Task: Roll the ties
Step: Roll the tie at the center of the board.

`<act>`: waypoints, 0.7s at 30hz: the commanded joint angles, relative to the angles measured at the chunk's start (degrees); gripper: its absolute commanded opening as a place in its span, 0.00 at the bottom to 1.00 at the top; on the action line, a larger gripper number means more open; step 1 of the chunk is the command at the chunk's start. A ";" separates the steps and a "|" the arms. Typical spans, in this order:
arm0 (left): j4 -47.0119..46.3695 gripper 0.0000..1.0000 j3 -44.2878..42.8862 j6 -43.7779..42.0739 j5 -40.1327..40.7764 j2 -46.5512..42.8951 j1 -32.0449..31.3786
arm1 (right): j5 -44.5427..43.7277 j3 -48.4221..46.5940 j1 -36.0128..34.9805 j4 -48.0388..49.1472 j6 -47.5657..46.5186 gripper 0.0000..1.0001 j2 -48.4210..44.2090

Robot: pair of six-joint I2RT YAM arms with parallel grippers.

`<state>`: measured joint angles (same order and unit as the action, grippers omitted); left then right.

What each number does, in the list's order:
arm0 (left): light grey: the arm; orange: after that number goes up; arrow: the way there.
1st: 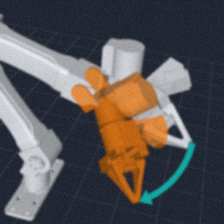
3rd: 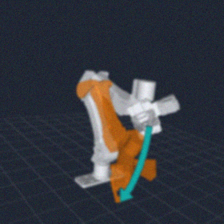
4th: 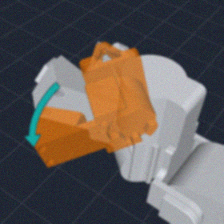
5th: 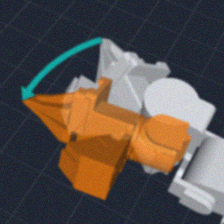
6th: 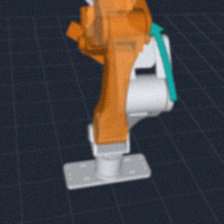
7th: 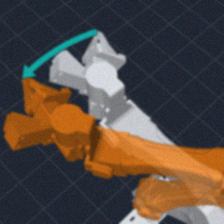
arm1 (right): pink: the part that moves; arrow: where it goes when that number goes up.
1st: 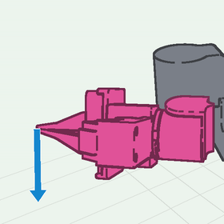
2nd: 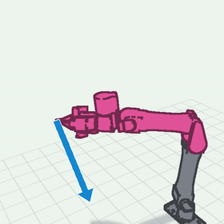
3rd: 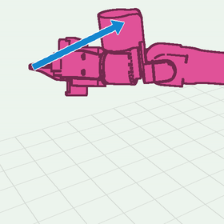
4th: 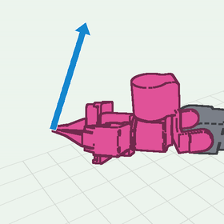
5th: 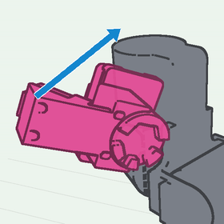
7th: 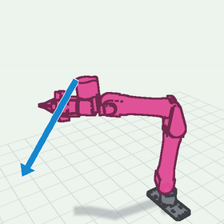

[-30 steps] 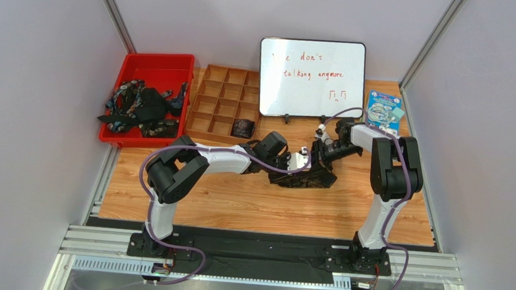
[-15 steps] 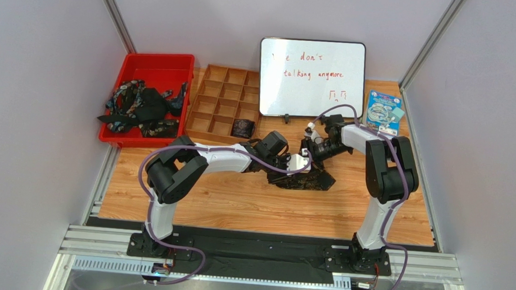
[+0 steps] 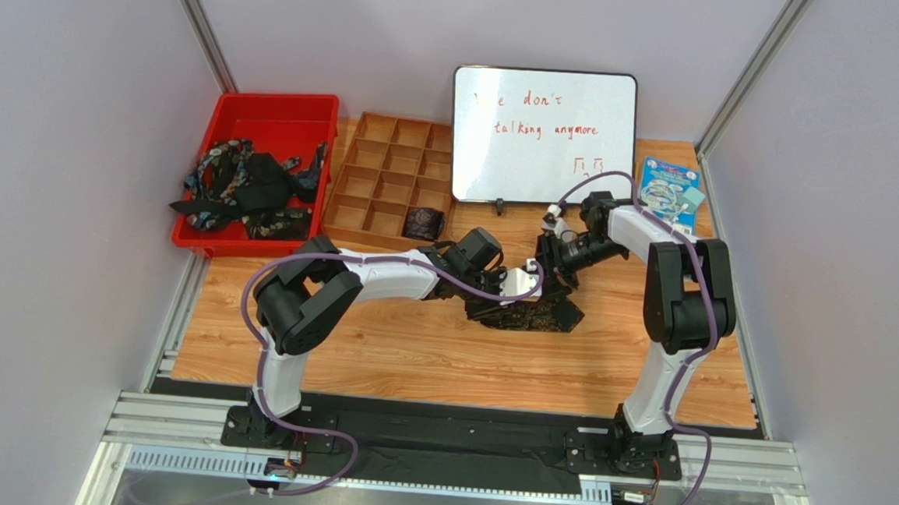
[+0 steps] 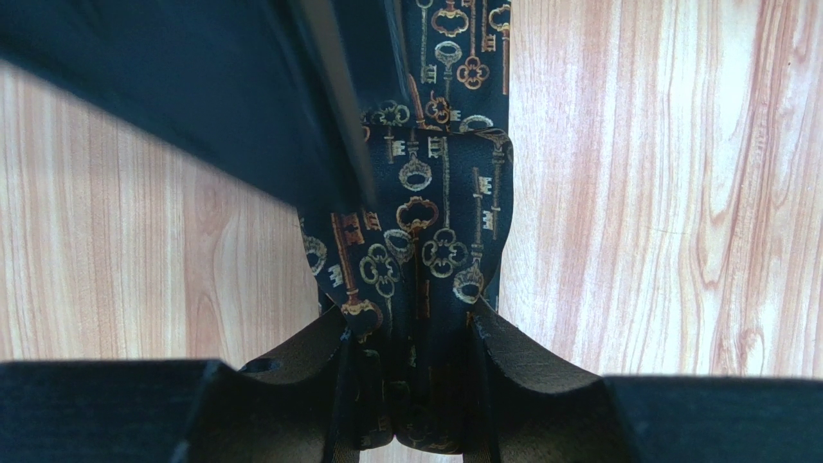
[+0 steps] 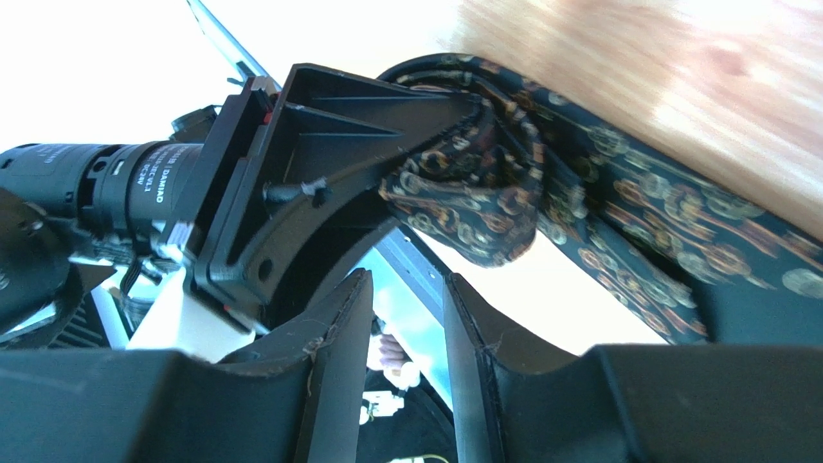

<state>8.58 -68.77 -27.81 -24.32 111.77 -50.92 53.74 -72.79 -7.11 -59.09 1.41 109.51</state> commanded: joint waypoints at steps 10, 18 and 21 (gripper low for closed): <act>7.50 0.17 0.04 -0.66 0.76 2.05 -0.32 | -4.51 2.39 -7.83 11.45 5.36 0.36 4.03; 8.30 0.23 -0.66 -0.75 0.15 1.88 -0.24 | -7.15 3.10 -7.74 11.54 2.46 0.00 6.15; 8.30 0.29 -0.31 -0.58 -0.03 1.09 -0.15 | -7.86 4.32 -6.43 11.28 2.28 0.00 6.50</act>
<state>11.00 -69.63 -28.32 -24.18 111.85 -50.92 52.84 -70.74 -14.44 -51.09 6.20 113.93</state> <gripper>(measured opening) 0.383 0.010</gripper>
